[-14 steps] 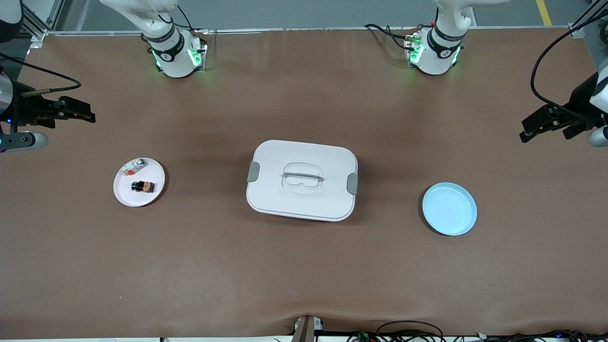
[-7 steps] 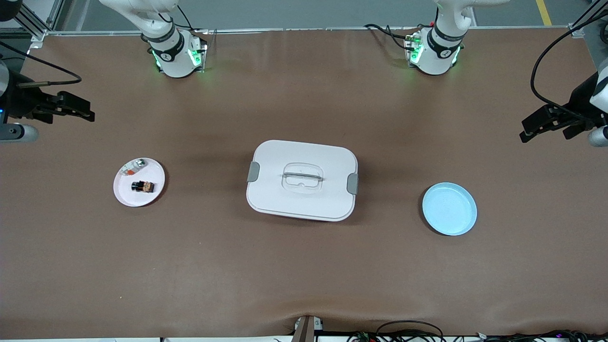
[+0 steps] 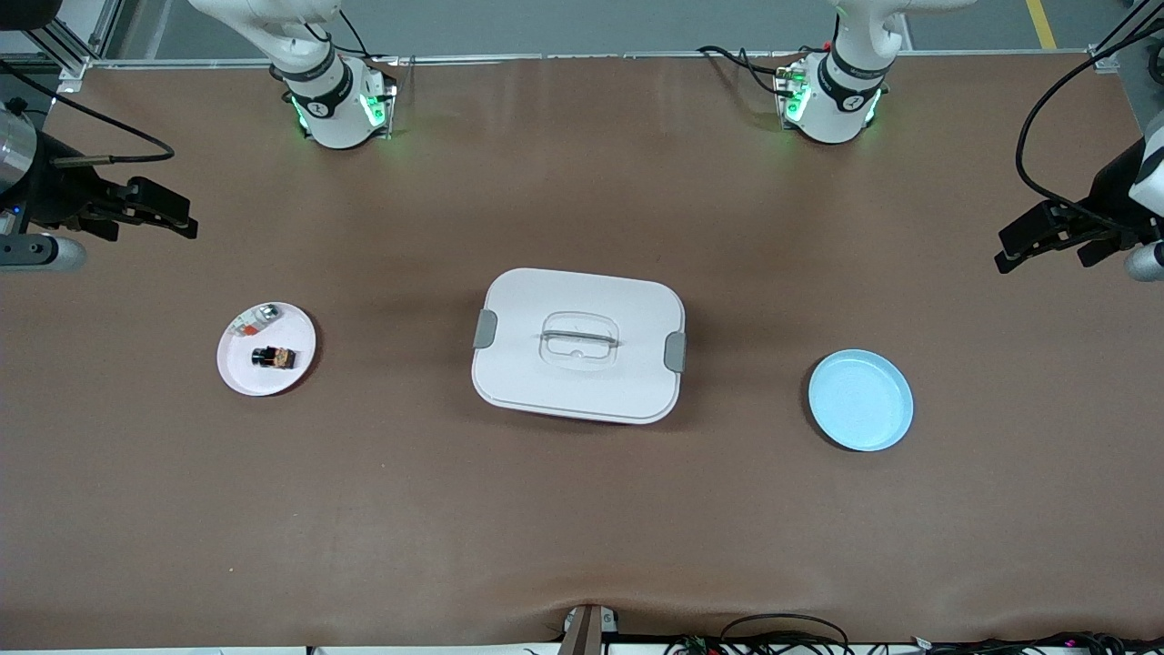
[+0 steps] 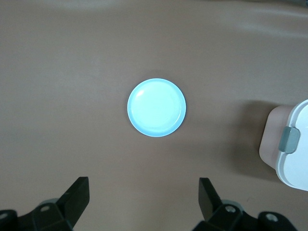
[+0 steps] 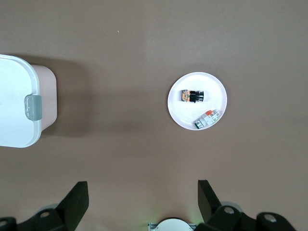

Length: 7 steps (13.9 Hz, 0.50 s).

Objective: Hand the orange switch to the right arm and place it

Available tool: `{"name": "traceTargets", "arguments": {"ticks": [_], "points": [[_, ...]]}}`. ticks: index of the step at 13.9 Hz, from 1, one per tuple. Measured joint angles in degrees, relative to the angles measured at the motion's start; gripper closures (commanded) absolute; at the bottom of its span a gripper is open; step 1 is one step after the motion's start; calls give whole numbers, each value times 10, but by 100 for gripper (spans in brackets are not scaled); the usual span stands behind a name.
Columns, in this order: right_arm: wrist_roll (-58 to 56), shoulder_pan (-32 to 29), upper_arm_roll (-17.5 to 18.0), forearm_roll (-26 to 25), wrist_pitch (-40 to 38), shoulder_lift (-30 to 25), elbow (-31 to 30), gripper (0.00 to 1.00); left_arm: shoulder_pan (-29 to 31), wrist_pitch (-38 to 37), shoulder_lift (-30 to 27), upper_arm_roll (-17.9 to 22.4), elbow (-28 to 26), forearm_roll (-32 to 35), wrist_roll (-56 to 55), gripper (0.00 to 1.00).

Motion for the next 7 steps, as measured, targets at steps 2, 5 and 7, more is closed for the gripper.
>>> {"name": "traceTargets", "arguments": {"ticks": [2,5,7], "points": [[1,-13,-3,14,17,-28,-42,0,0,0,0,0,0,0,0,0],[1,-32,-6,22,26,-48,-71,0,0,0,0,0,0,0,0,0],[1,-41,-7,24,30,-51,-81,0,0,0,0,0,0,0,0,0]]}}
